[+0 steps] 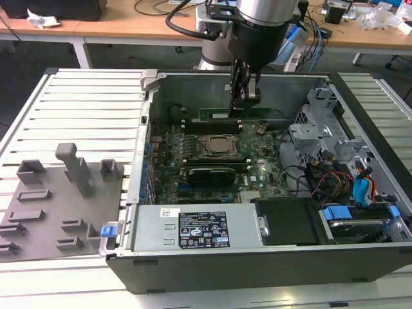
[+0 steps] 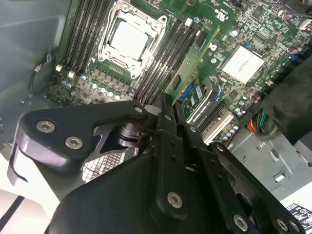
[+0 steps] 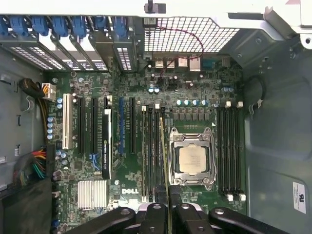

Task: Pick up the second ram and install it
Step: 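Insert the second ram into the second slot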

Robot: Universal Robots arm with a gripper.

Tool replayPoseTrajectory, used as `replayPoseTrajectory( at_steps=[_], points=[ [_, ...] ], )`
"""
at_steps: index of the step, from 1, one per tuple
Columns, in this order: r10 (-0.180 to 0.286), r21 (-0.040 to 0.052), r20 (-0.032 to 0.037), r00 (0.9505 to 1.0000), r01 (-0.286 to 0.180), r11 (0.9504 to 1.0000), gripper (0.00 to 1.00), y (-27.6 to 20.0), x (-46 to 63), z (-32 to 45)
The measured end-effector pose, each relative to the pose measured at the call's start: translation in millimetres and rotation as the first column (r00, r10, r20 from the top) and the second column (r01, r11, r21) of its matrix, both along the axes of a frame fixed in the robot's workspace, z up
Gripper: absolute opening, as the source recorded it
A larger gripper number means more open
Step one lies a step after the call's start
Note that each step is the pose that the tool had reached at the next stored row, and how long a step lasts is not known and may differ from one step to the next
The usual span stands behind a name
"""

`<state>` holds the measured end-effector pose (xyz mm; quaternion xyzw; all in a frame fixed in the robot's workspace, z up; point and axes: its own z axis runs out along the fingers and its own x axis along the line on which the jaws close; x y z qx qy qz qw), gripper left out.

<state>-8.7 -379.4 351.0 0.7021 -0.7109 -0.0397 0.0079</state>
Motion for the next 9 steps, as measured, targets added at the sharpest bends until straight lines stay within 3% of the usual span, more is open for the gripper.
replayPoseTrajectory(
  at_steps=[9],
  points=[
    [0.0, 0.0, 0.0, 1.0, 0.0, 1.0, 0.14, 0.0, 0.0, -8.8]
  ],
)
